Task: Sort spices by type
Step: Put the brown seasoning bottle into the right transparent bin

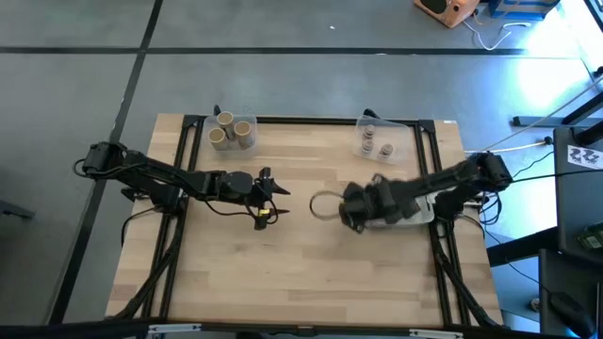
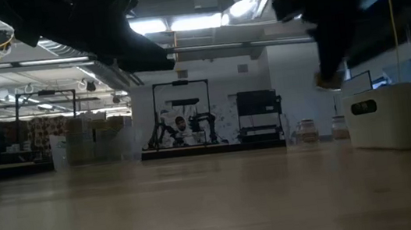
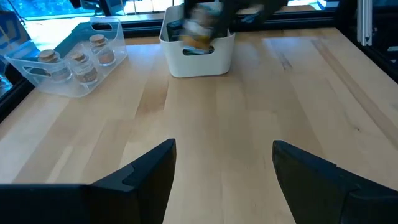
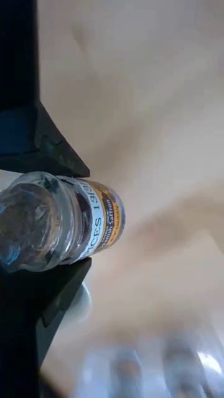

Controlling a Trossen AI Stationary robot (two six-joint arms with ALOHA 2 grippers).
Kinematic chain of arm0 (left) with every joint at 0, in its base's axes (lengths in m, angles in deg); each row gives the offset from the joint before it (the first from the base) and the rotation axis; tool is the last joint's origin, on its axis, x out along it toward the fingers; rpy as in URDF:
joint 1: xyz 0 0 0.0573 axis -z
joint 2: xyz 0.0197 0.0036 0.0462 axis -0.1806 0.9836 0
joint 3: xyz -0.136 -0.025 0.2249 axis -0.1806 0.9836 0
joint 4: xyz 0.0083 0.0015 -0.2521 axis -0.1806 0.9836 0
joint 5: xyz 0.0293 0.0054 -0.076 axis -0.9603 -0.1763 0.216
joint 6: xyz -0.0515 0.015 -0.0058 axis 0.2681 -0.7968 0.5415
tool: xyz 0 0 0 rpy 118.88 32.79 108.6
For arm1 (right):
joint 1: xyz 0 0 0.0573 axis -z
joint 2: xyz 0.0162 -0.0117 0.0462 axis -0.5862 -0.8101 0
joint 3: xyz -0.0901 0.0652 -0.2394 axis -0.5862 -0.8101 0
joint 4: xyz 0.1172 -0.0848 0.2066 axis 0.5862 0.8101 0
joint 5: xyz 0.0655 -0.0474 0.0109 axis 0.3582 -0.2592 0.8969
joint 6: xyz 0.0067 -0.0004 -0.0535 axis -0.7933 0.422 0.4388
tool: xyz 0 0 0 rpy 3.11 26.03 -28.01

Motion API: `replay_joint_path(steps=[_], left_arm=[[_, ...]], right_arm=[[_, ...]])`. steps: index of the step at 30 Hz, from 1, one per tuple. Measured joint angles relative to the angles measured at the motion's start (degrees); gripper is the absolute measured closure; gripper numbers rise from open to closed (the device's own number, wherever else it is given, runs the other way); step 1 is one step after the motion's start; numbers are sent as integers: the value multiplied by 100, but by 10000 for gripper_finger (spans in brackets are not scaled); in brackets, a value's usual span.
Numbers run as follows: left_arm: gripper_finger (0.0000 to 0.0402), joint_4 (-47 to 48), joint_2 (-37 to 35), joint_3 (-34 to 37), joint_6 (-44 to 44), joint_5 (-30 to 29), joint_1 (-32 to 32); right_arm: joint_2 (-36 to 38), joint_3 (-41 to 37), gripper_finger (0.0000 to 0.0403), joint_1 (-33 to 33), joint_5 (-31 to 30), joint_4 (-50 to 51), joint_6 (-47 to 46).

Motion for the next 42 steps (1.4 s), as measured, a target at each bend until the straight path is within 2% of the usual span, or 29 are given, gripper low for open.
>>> replay_joint_path(steps=[10, 16, 21, 25, 30, 42], left_arm=[[153, 200, 0, 0, -30, 0, 0], [153, 560, 0, 0, -179, -34, -2], [153, 555, 0, 0, -429, -85, -6], [153, 639, 0, 0, -686, -85, -57], [153, 648, 0, 0, -776, -85, -195], [153, 641, 0, 0, -780, -88, -328]], right_arm=[[0, 0, 212, 2266, -873, 16, 1810], [0, -14, 212, 3554, -1255, -116, 2459], [0, -226, 212, 4528, -1040, -763, 2807], [0, -453, 212, 5228, -521, -1485, 2865], [0, -709, 212, 5735, -16, -2200, 2640], [-2, -1484, 212, 6185, 20, -3139, 2477]])
